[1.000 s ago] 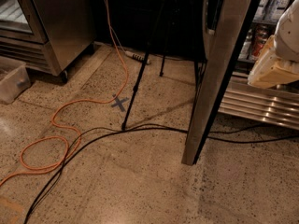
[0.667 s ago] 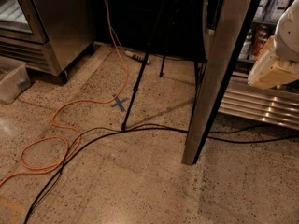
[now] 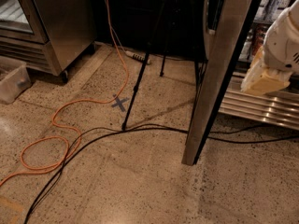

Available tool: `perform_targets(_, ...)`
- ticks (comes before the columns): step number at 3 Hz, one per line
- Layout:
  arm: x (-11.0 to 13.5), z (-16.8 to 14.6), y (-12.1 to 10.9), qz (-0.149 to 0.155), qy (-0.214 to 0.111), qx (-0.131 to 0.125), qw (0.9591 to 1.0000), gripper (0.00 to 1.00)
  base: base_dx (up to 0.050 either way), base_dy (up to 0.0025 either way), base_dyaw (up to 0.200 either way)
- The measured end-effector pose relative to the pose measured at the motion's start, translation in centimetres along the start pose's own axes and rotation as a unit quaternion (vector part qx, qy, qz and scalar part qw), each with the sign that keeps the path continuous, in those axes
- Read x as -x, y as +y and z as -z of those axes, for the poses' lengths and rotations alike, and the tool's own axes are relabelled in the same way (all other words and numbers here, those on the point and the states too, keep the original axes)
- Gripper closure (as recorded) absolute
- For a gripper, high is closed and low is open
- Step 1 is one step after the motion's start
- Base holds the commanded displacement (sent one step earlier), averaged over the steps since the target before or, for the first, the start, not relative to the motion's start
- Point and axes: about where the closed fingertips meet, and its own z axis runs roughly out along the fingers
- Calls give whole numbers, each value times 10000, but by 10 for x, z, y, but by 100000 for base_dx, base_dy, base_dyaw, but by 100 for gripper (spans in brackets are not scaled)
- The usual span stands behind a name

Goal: Close left fridge door

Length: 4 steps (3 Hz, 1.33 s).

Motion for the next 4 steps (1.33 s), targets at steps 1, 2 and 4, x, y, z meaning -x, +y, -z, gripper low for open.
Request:
perform_targets(1, 1, -36, 4, -1, 113, 316, 9994, 100, 0, 0, 0)
perform_targets(2, 25, -44, 8, 241, 181, 366, 9989, 100, 0, 0, 0)
perform_targets(4, 110, -40, 4, 861, 282, 246, 9956, 100, 0, 0, 0)
